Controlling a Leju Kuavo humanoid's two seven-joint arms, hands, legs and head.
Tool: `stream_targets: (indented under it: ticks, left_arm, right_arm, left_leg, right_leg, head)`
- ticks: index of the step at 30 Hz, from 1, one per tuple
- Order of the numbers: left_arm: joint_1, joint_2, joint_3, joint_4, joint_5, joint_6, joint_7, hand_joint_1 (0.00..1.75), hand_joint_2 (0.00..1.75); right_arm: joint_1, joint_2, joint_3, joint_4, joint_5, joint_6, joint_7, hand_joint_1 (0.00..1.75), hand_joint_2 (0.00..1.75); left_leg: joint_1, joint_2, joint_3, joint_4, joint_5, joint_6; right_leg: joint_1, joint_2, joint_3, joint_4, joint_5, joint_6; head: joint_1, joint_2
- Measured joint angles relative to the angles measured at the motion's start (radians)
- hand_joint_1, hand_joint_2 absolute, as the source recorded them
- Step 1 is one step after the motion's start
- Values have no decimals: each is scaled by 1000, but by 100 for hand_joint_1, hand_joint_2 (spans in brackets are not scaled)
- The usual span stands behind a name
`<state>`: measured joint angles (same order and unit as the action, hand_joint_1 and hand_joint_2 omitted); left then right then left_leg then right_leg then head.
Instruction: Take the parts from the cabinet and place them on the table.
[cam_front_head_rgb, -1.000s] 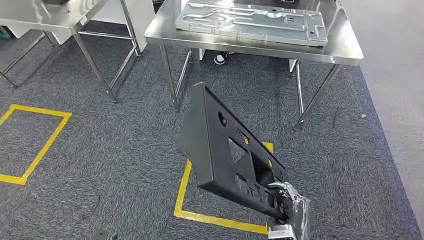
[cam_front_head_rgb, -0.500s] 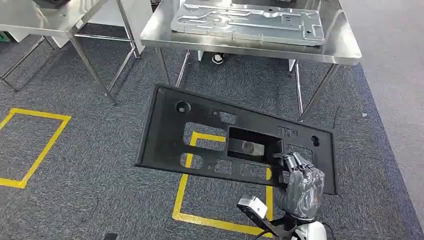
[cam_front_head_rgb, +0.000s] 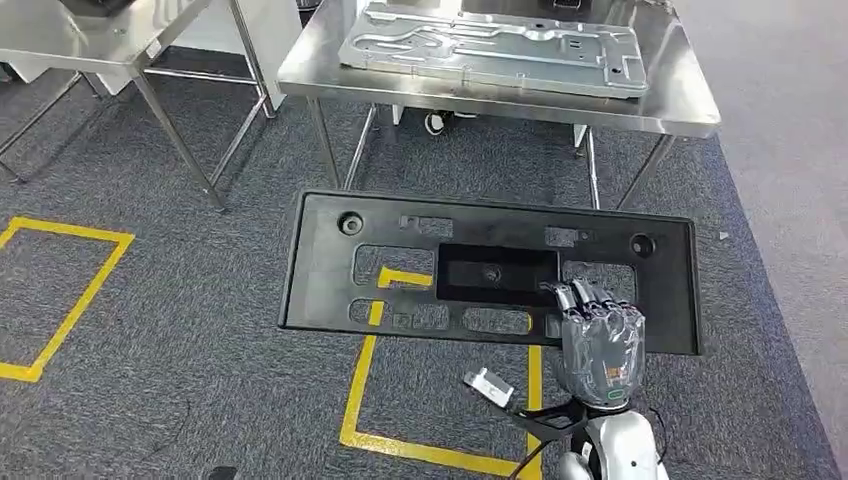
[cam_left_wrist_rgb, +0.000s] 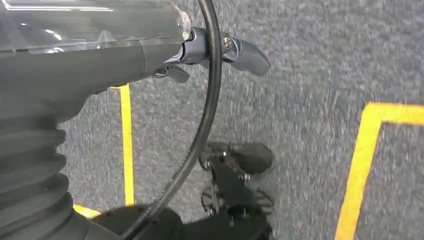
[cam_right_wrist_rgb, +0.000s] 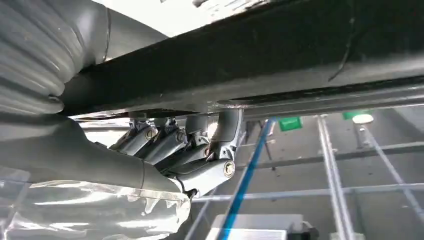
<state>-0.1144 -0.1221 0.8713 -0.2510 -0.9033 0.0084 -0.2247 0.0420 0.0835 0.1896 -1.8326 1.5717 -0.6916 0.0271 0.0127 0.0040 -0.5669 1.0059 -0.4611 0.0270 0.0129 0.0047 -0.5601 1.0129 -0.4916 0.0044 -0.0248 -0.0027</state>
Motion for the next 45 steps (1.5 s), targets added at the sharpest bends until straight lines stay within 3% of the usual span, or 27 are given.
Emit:
stream_targets:
  ticks: [2, 4, 6, 9, 10, 11, 16, 17, 19, 20, 21, 22, 24, 25, 28, 30, 32, 33, 34, 36, 38, 39, 40, 41, 42, 44, 45]
  left_arm:
    - [-2, 0, 0, 0, 0, 0, -2, 0, 175]
    - [-2, 0, 1, 0, 0, 3, -5, 0, 175]
    - [0, 1, 3, 1, 0, 3, -11, 0, 175]
    - [2, 1, 7, 1, 0, 6, -18, 0, 175]
    - [2, 1, 7, 1, -1, 6, -20, 0, 175]
    - [1, 1, 9, 1, -1, 7, -23, 0, 175]
    - [-3, 5, 23, 1, -4, 10, -28, 0, 175]
    - [-5, 5, 23, 1, -4, 9, -30, 0, 175]
    - [-2, 5, 25, 1, -5, 8, -30, 0, 175]
    - [2, 5, 26, 1, -5, 8, -29, 0, 175]
    - [6, 6, 26, 1, -6, 8, -29, 0, 175]
    - [9, 6, 26, 1, -7, 8, -29, 0, 175]
    - [10, 7, 27, 1, -7, 8, -30, 0, 175]
    - [11, 7, 28, 1, -8, 8, -30, 0, 175]
    - [8, 10, 31, 2, -10, 8, -30, 0, 175]
    - [9, 11, 31, 2, -10, 8, -31, 0, 175]
    - [10, 10, 32, 2, -10, 8, -32, 0, 175]
    - [10, 11, 32, 2, -10, 8, -32, 0, 175]
    - [10, 11, 33, 2, -10, 8, -32, 0, 175]
    - [14, 11, 34, 2, -10, 8, -32, 0, 175]
    - [18, 11, 35, 2, -10, 8, -32, 0, 175]
    - [19, 11, 37, 3, -10, 8, -32, 0, 175]
    - [20, 11, 39, 4, -10, 7, -33, 0, 175]
    - [20, 11, 40, 5, -10, 6, -33, 0, 175]
    - [21, 11, 42, 5, -10, 5, -33, 0, 175]
    - [14, 11, 43, 5, -10, 4, -35, 0, 175]
    - [2, 11, 43, 5, -11, 3, -36, 0, 175]
  right_arm:
    - [-7, -8, 4, 3, 0, 0, 12, 175, 175]
    - [-4, -17, 9, 10, -1, 0, 37, 175, 175]
    - [3, -32, 20, 19, -12, 0, 66, 175, 175]
    - [9, -50, 31, 26, -49, 1, 87, 175, 175]
    - [10, -54, 32, 27, -76, 8, 87, 175, 175]
    - [10, -58, 34, 30, -113, 20, 86, 175, 175]
    - [23, -66, 53, 41, -236, 67, 57, 175, 175]
    - [22, -67, 58, 43, -243, 70, 54, 175, 175]
    - [23, -67, 67, 47, -250, 72, 49, 175, 175]
    - [25, -67, 71, 50, -253, 76, 48, 175, 175]
    - [26, -68, 72, 53, -259, 82, 47, 175, 175]
    - [27, -68, 74, 57, -267, 86, 44, 175, 175]
    - [26, -68, 80, 61, -278, 95, 41, 175, 175]
    - [26, -68, 83, 63, -282, 98, 40, 175, 175]
    - [22, -68, 89, 72, -288, 100, 38, 175, 175]
    - [18, -69, 90, 74, -290, 100, 37, 175, 175]
    - [14, -69, 90, 77, -290, 100, 35, 175, 175]
    - [12, -69, 91, 80, -290, 101, 35, 175, 175]
    - [13, -70, 91, 82, -290, 102, 35, 175, 175]
    - [15, -73, 91, 87, -290, 114, 35, 175, 175]
    - [14, -78, 91, 91, -293, 119, 39, 175, 175]
    - [14, -80, 91, 93, -293, 120, 39, 175, 175]
    - [14, -82, 91, 95, -294, 123, 39, 175, 175]
    - [15, -84, 91, 98, -295, 127, 39, 175, 175]
    - [16, -86, 91, 101, -297, 132, 39, 175, 175]
    - [15, -86, 92, 98, -298, 134, 40, 175, 175]
    - [7, -86, 92, 90, -298, 134, 40, 175, 175]
  left_leg:
    - [2, 2, 9, -13, 4, 9]
    - [1, 2, 9, -13, 1, 11]
    - [1, 1, 10, -11, -5, 10]
    - [1, 0, 27, -9, -21, 1]
    - [1, 0, 32, -8, -28, -4]
    - [-6, -1, 29, -5, -36, -15]
    - [3, 5, 50, 10, -61, -45]
    - [3, 3, 23, 66, -80, -48]
    - [4, 3, -87, 243, -138, -55]
    - [4, 3, -138, 310, -144, -57]
    - [4, 3, -172, 336, -130, -56]
    - [3, 3, -183, 309, -80, -54]
    - [1, 2, -144, 146, 58, -44]
    - [-2, 2, -122, 69, 100, -35]
    - [-16, 3, -89, 48, 38, -14]
    - [-9, -1, -55, 23, 21, 1]
    - [-5, -3, -11, -8, 10, 11]
    - [-5, -4, 14, -22, 0, 14]
    - [-5, -6, 37, -32, -11, 14]
    - [-4, -11, 94, -53, -40, 12]
    - [-3, -15, 156, -66, -72, 8]
    - [-2, -15, 181, -70, -92, 6]
    - [-2, -14, 208, -72, -113, 3]
    - [-1, -13, 227, -72, -133, 1]
    - [-5, -16, 255, -68, -160, -5]
    - [-3, -11, 308, -85, -172, -21]
    - [-2, -10, 288, -37, -137, -29]
  right_leg:
    - [-8, 0, -28, 68, -43, 11]
    - [-18, 0, -115, 228, -110, 21]
    - [-25, -1, -162, 288, -104, 29]
    - [-35, -6, -73, 86, 32, 34]
    - [-36, -10, -40, 12, 50, 31]
    - [-27, -12, -27, -5, 25, 25]
    - [-30, -2, 1, -13, 10, -14]
    - [-31, -4, 13, -14, 0, -25]
    - [-28, -4, 34, -14, -22, -30]
    - [-26, -3, 46, -14, -33, -30]
    - [-26, -1, 61, -14, -46, -30]
    - [-25, 2, 81, -14, -61, -29]
    - [-25, 3, 124, -15, -92, -24]
    - [-27, 2, 141, -18, -110, -20]
    - [-26, 4, 167, -52, -122, 4]
    - [-22, 3, 168, -9, -83, 17]
    - [-26, 1, 94, 124, -35, 22]
    - [-26, 1, 27, 205, -36, 24]
    - [-27, 1, -25, 252, -64, 28]
    - [-27, 0, -105, 274, -175, 33]
    - [-28, 0, -141, 214, -211, 33]
    - [-28, -1, -144, 157, -181, 34]
    - [-29, -6, -144, 88, -93, 34]
    - [-29, -18, -143, 28, 68, 29]
    - [-22, -30, -133, 10, 147, 23]
    - [-15, -15, -106, 23, 95, 3]
    - [-12, -6, -95, 21, 76, -6]
  head:
    - [0, 0]
    - [0, 0]
    - [1, 0]
    - [0, 0]
    - [1, 0]
    - [1, 0]
    - [0, 0]
    - [0, 0]
    - [0, 0]
    - [0, 0]
    - [0, 0]
    - [0, 0]
    - [0, 0]
    - [0, 0]
    - [-1, 0]
    - [-1, 0]
    - [0, 0]
    - [0, 0]
    - [0, 0]
    - [0, 0]
    - [0, 0]
    - [0, 0]
    - [0, 0]
    - [0, 0]
    - [0, 0]
    - [0, 0]
    - [-1, 0]
